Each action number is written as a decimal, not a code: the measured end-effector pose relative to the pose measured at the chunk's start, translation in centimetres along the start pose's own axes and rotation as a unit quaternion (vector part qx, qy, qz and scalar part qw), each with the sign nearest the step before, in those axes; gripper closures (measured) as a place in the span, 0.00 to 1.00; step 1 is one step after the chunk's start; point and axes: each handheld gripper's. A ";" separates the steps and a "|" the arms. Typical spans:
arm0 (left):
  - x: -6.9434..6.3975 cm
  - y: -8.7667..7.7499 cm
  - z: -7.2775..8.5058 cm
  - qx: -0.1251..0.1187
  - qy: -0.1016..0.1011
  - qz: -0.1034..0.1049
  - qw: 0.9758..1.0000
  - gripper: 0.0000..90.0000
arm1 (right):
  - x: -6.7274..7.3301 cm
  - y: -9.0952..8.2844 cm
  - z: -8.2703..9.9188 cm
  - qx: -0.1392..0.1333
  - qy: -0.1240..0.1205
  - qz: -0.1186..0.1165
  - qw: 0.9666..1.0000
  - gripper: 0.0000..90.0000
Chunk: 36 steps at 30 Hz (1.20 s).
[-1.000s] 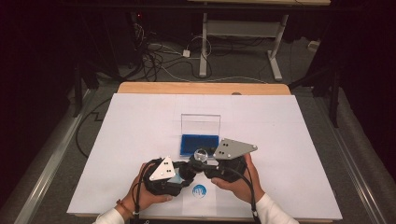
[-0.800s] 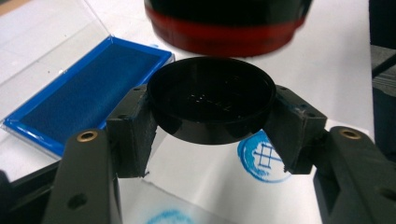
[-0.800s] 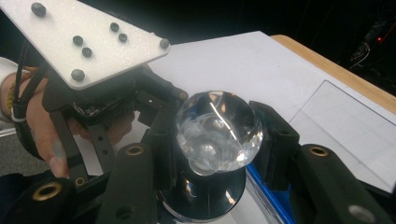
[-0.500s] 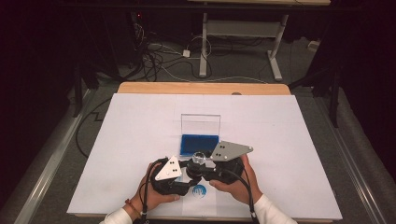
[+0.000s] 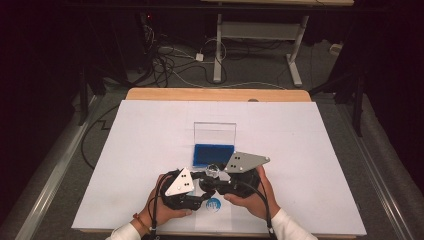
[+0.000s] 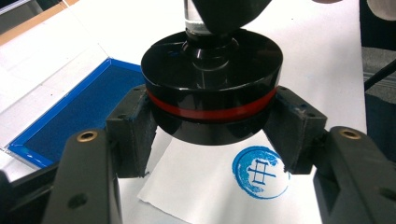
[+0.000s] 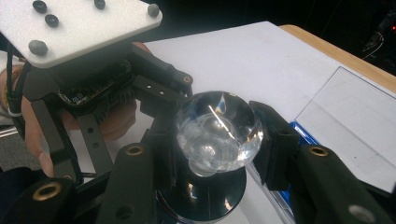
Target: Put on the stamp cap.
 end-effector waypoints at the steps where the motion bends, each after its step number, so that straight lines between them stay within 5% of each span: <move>1: 0.0 0.0 0.0 0.000 0.000 0.000 1.000 0.40 | 0.0 0.0 0.0 -0.001 0.000 -0.001 1.000 0.63; 23: -0.4 -0.2 0.0 0.001 0.018 -0.022 1.000 0.41 | -0.6 0.0 0.9 -0.005 0.021 -0.016 1.000 0.64; 36: -0.5 -0.2 0.3 0.024 0.018 -0.024 0.999 0.41 | -0.3 0.3 1.5 0.005 0.027 -0.008 1.000 0.64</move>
Point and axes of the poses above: each handheld gripper's, and its own axes: y roughly forward along the jaws, z roughly out of its underside, x roughly to its left, and after that the axes turned 6 degrees about x, right-handed
